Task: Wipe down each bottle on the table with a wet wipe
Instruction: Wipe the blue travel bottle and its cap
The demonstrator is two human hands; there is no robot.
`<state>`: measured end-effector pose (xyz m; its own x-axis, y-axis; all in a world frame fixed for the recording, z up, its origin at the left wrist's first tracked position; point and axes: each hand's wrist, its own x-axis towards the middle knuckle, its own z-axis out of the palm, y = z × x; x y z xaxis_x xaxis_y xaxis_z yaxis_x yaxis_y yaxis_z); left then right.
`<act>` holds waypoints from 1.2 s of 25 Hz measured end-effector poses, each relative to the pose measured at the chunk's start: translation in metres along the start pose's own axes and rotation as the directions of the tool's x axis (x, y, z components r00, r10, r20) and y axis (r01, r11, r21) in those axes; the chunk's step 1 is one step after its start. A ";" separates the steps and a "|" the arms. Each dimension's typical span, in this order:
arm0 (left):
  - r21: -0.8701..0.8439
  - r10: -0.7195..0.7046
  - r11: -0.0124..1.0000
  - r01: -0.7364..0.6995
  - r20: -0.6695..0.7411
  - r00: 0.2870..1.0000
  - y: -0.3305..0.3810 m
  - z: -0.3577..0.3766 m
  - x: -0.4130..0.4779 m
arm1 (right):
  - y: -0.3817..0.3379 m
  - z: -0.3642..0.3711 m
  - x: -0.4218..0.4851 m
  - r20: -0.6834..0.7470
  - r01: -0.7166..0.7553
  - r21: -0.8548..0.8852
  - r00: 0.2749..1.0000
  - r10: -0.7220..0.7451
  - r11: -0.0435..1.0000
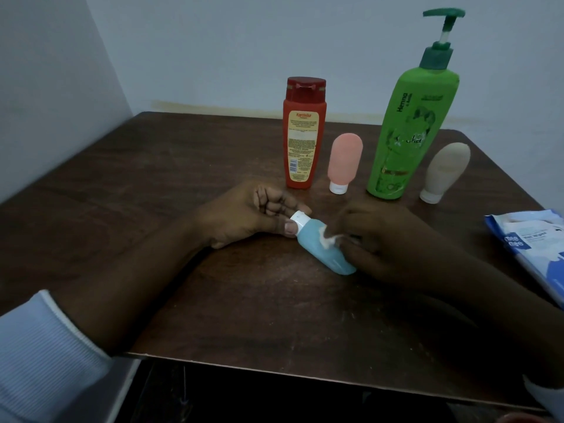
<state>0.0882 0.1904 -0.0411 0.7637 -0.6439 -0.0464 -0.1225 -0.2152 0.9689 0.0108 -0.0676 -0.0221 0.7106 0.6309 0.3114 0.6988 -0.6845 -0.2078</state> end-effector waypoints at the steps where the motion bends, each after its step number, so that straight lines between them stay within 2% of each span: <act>1: 0.006 -0.003 1.000 0.003 0.000 1.000 0.000 0.000 0.000 | -0.004 -0.001 -0.004 0.020 0.058 -0.020 0.998 -0.057 0.998; 3: 0.003 -0.010 1.000 0.010 0.012 1.000 -0.001 -0.002 0.000 | -0.014 0.008 -0.003 0.064 0.182 -0.071 0.982 -0.178 0.981; 4: -0.004 -0.014 1.000 0.014 0.016 1.000 -0.001 -0.003 0.000 | -0.015 0.013 0.003 0.061 0.199 -0.084 0.979 -0.194 0.976; 6: -0.015 -0.021 1.000 0.022 0.018 1.000 0.000 -0.002 0.000 | -0.011 0.015 0.015 -0.017 0.107 -0.061 0.994 -0.108 0.992; 8: -0.019 -0.017 1.000 0.017 0.010 1.000 0.001 -0.001 0.001 | -0.004 0.004 0.010 -0.011 0.002 -0.010 1.000 -0.002 1.000; 10: -0.005 -0.009 1.000 0.009 -0.005 1.000 0.001 0.000 0.002 | -0.006 -0.001 -0.004 0.045 0.061 -0.034 0.997 -0.060 0.998; 13: -0.006 -0.009 1.000 0.009 0.006 1.000 -0.001 -0.003 0.001 | -0.020 0.017 0.003 0.100 0.232 -0.151 0.971 -0.218 0.961; 14: -0.009 -0.005 1.000 0.005 0.016 1.000 -0.001 -0.003 0.001 | -0.019 0.021 0.011 0.073 0.217 -0.163 0.975 -0.208 0.962; 16: -0.017 -0.012 1.000 0.012 0.018 1.000 0.001 -0.002 0.002 | -0.010 0.015 0.018 -0.029 0.093 -0.110 0.995 -0.096 0.990; 18: -0.019 -0.013 1.000 0.013 0.002 1.000 0.002 0.000 0.001 | 0.001 0.001 0.005 -0.024 0.033 -0.056 0.999 -0.035 0.998; 22: -0.008 -0.008 1.000 0.008 0.003 1.000 0.002 -0.001 0.003 | -0.018 0.011 -0.001 0.107 0.228 -0.130 0.971 -0.215 0.965; 23: -0.015 -0.011 1.000 0.011 0.004 1.000 0.002 -0.001 0.003 | -0.018 0.017 0.007 0.098 0.233 -0.144 0.970 -0.221 0.962; 25: -0.024 -0.016 1.000 0.016 0.010 1.000 0.001 -0.001 0.003 | -0.009 0.016 0.019 0.007 0.135 -0.124 0.991 -0.135 0.983; 27: -0.026 -0.020 0.999 0.020 0.005 1.000 0.001 0.000 0.002 | 0.002 0.005 0.010 -0.022 0.062 -0.100 0.998 -0.065 0.993; 30: -0.002 -0.027 1.000 0.027 -0.004 1.000 0.001 -0.001 0.003 | -0.009 0.004 -0.006 0.070 0.147 -0.129 0.988 -0.139 0.981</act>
<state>0.0905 0.1891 -0.0404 0.7694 -0.6348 -0.0710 -0.1007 -0.2304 0.9679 0.0009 -0.0642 -0.0258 0.6106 0.7441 0.2713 0.7792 -0.6256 -0.0379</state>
